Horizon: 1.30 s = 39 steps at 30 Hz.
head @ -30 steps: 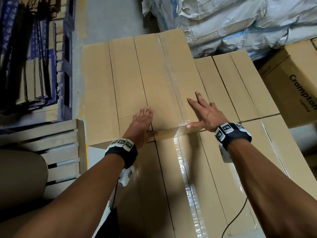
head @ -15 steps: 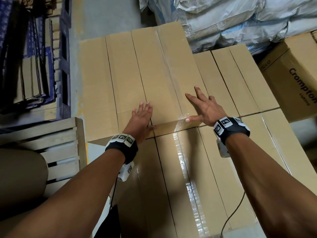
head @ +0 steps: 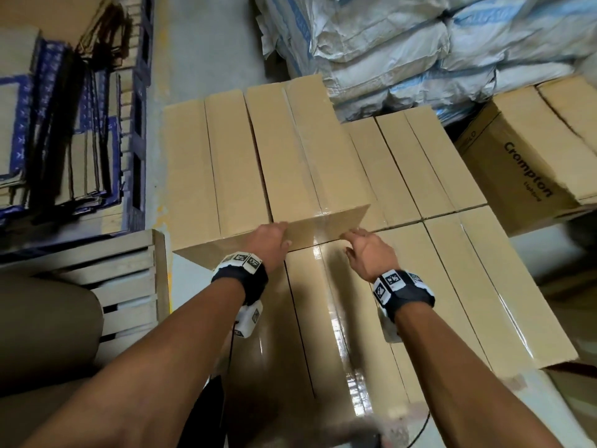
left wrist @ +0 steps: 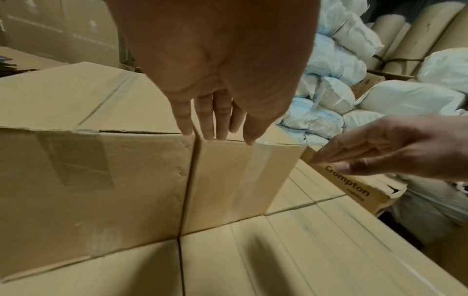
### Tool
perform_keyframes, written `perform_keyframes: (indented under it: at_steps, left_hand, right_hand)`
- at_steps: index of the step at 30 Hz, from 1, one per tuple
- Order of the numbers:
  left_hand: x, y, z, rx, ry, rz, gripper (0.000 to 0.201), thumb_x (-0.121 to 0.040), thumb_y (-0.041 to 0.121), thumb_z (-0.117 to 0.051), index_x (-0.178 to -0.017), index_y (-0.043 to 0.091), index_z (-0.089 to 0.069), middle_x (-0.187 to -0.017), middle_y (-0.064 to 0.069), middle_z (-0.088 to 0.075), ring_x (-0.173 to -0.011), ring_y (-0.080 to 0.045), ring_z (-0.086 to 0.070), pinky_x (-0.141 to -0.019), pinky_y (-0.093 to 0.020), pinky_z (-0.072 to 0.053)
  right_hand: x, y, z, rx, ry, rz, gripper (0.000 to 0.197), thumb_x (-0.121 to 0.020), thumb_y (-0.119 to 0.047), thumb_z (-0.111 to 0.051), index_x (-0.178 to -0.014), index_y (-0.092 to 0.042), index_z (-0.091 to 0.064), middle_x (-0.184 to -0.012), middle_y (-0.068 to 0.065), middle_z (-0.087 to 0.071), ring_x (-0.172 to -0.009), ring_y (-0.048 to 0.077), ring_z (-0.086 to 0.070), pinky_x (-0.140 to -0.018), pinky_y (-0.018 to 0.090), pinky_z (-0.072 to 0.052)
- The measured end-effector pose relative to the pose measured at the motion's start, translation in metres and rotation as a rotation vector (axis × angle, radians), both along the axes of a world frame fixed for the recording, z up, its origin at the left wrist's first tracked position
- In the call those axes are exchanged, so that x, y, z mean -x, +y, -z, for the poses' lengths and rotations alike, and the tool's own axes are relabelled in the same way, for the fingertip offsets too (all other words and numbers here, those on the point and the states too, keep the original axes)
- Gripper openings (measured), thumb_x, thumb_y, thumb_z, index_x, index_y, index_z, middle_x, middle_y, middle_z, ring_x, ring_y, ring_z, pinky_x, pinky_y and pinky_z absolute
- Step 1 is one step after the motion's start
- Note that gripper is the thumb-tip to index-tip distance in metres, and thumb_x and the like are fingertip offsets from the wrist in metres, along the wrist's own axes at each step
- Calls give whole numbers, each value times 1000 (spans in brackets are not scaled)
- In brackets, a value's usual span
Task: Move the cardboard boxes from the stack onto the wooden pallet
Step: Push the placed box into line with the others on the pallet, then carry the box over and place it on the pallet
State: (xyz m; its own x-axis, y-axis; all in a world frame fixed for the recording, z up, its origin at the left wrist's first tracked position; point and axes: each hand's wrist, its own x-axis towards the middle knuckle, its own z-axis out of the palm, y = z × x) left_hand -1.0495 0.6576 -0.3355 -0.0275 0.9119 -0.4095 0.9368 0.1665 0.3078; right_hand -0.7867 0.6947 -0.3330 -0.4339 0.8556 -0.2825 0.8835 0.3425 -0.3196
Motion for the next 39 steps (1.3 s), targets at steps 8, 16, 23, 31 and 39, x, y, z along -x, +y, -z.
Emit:
perform_keyframes:
  at_steps: [8,16,23,31,39]
  left_hand:
    - [-132,-152,-71,201,95,78,48,-102,48,-52,-147,32,-51,-148,-7,-55,-133,-32,-55,-106,-49,-50]
    - [-266,-287,-140,258,88,231,46,-104,45,-52,-148,33,-49,-146,-4,-57,-132,-29,-55,-104,-47,-50]
    - [-312,-371,-162,216,77,419,47,-99,43,-51,-145,32,-52,-144,-5,-58,-128,-31,-58,-101,-46,-52]
    - [-310,-478,-152,136,-10,605,37,-101,37,-53,-134,24,-64,-126,-11,-69,-106,-30,-68,-87,-41,-59]
    - [-347,-583,-142,228,-37,802,52,-93,55,-49,-134,25,-62,-134,-4,-68,-118,-26,-65,-98,-43,-55]
  right_hand:
    - [-121,-148,-76,5,3,2,34,-101,-31,-62,-135,-26,-64,-125,5,-71,-113,28,-65,-90,37,-54]
    - [-242,-295,-147,39,-30,22,35,-100,-37,-59,-135,-29,-61,-125,2,-70,-115,29,-65,-89,39,-54]
    - [-290,-423,-175,108,-85,213,34,-102,-37,-57,-135,-29,-59,-129,2,-68,-118,29,-64,-86,40,-54]
    - [-298,-602,-178,85,-50,518,35,-103,-40,-59,-136,-28,-60,-128,-1,-68,-119,27,-64,-84,41,-54]
    - [-326,-789,-176,177,-49,838,38,-104,-47,-57,-138,-31,-59,-128,-2,-70,-119,26,-65,-91,40,-56]
